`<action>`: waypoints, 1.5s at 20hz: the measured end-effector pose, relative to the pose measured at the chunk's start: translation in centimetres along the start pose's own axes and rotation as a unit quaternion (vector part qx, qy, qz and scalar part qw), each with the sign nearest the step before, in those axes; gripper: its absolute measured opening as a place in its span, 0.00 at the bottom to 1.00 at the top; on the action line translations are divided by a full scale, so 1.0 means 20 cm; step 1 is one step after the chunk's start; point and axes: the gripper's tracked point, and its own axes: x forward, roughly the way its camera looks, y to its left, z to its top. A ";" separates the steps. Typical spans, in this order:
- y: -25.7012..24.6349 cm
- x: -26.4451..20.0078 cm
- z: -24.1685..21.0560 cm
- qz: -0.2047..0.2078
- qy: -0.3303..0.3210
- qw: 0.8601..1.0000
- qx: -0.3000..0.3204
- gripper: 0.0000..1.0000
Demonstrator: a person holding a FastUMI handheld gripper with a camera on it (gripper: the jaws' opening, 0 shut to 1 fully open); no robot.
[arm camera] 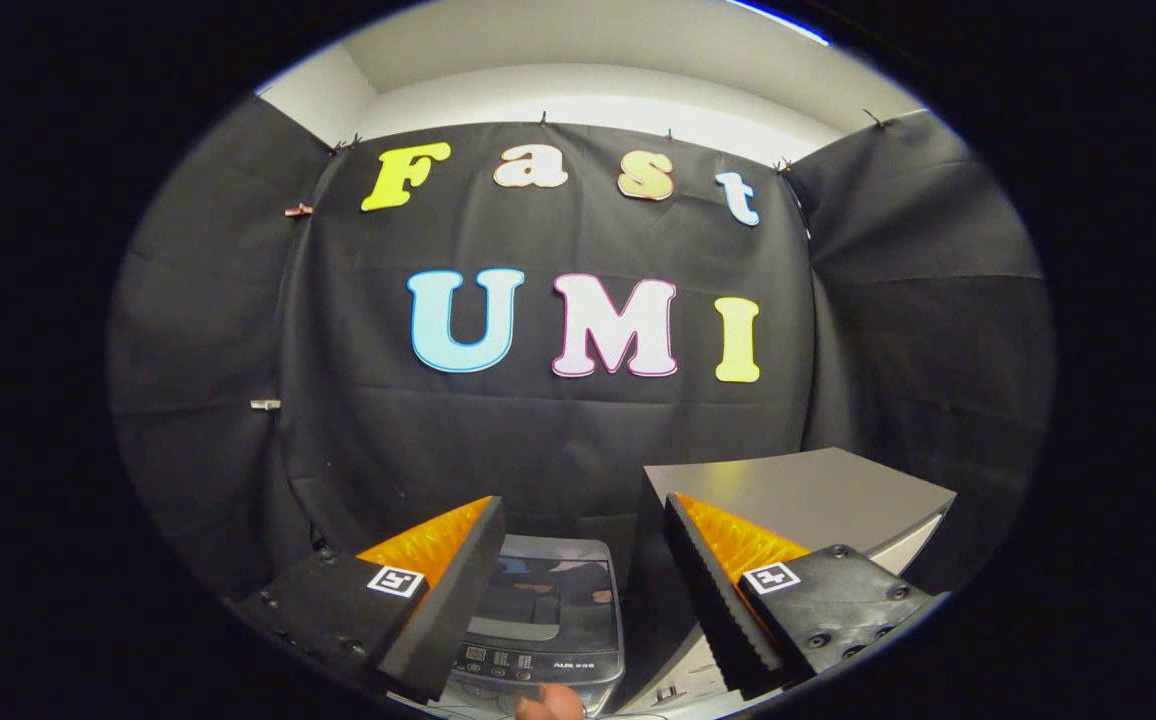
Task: Put the clothes into the washing machine and then close the washing machine lid.
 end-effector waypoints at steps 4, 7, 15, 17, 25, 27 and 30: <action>-0.12 -0.16 0.01 -0.010 0.009 1.000 0.008 1.00; -0.20 -0.26 0.05 -0.020 0.002 1.000 0.018 1.00; -0.26 -0.42 0.07 -0.007 -0.012 1.000 0.020 1.00; -0.32 -0.45 0.05 -0.009 -0.013 1.000 0.013 0.99; -0.47 -0.49 0.10 -0.023 -0.032 0.999 -0.006 1.00; -0.50 -0.50 0.12 -0.027 -0.038 0.999 -0.008 1.00; -0.55 -0.49 0.11 -0.036 -0.036 0.999 -0.009 1.00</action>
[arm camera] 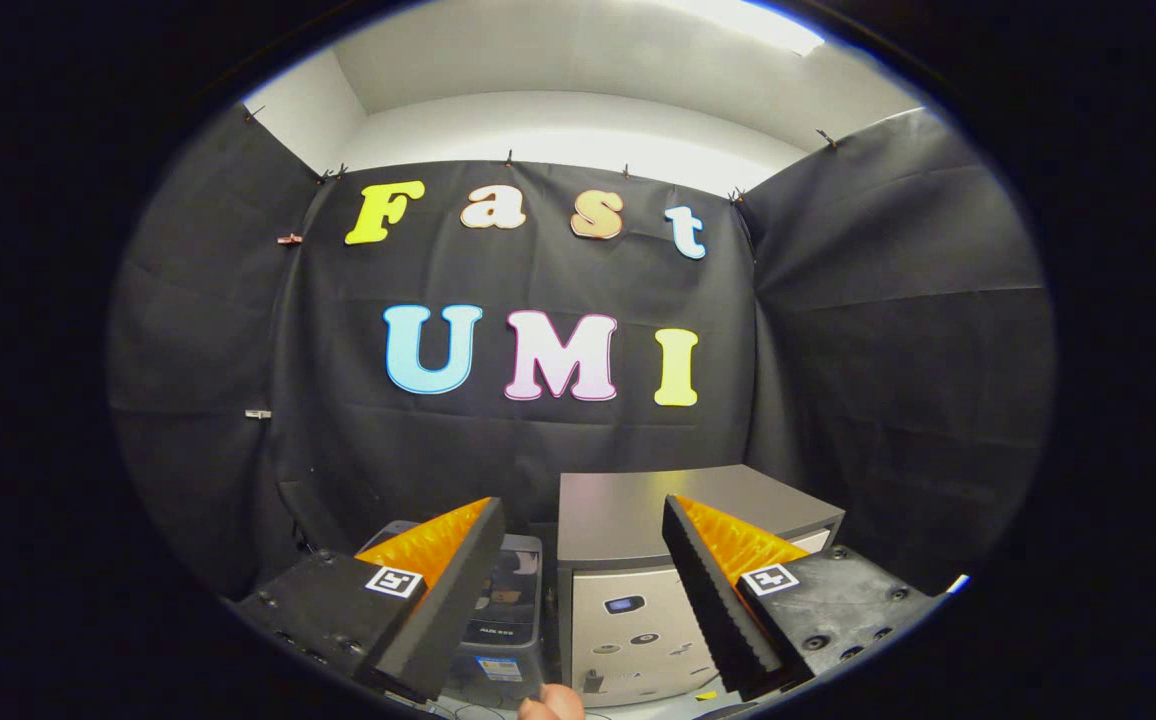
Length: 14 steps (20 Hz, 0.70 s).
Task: Put the clothes into the washing machine and then close the washing machine lid.
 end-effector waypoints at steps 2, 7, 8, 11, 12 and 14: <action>-0.02 0.01 -0.03 -0.002 0.007 1.000 0.000 1.00; -0.10 0.04 -0.01 -0.024 -0.004 1.000 -0.011 1.00; -0.11 0.05 -0.01 -0.029 -0.004 1.000 -0.012 1.00; -0.14 0.03 -0.04 -0.033 0.003 0.999 -0.002 1.00; -0.13 0.02 -0.05 -0.028 0.004 1.000 0.005 1.00; -0.16 0.00 -0.08 -0.024 0.008 1.000 0.011 1.00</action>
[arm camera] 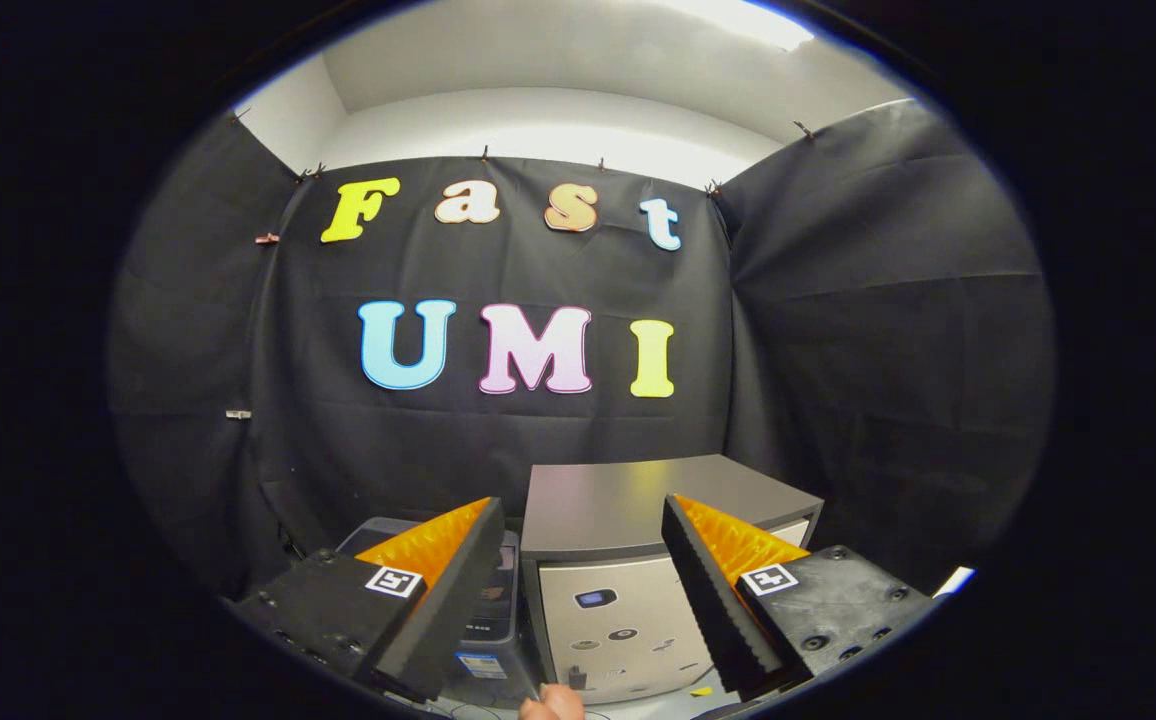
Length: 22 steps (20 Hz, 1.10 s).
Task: Put the clothes into the washing machine and then close the washing machine lid.
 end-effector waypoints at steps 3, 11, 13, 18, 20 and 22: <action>-0.06 -0.02 -0.04 -0.003 0.009 1.000 0.004 1.00; -0.09 0.02 -0.03 0.003 0.003 1.000 0.014 0.99; -0.08 0.04 -0.04 0.004 0.005 1.000 0.014 0.99; -0.06 0.06 -0.05 0.005 0.010 1.000 0.005 0.99; -0.05 0.06 -0.05 0.009 0.010 1.000 0.008 0.99; -0.04 0.05 -0.06 0.010 0.012 1.000 0.008 0.99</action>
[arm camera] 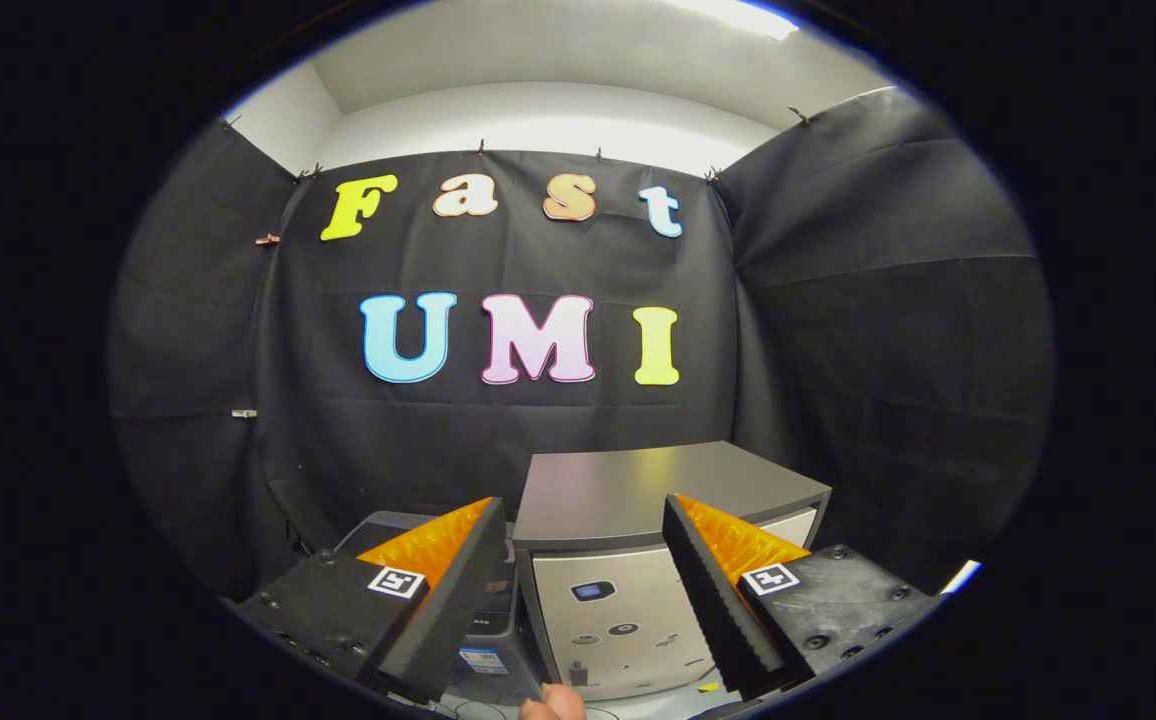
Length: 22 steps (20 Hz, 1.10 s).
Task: Put the clothes into the washing machine and then close the washing machine lid.
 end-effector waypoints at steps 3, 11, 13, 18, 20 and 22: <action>0.01 -0.01 0.00 0.003 -0.001 1.000 0.001 0.99; 0.03 -0.04 0.01 0.004 -0.003 1.000 -0.004 0.99; 0.04 -0.05 0.00 0.004 0.000 1.000 -0.008 0.99; 0.03 -0.03 0.00 0.002 0.000 1.000 -0.007 0.99; 0.03 -0.04 0.00 0.001 -0.001 1.000 -0.006 0.99; 0.03 -0.04 0.00 0.003 -0.001 1.000 -0.006 0.99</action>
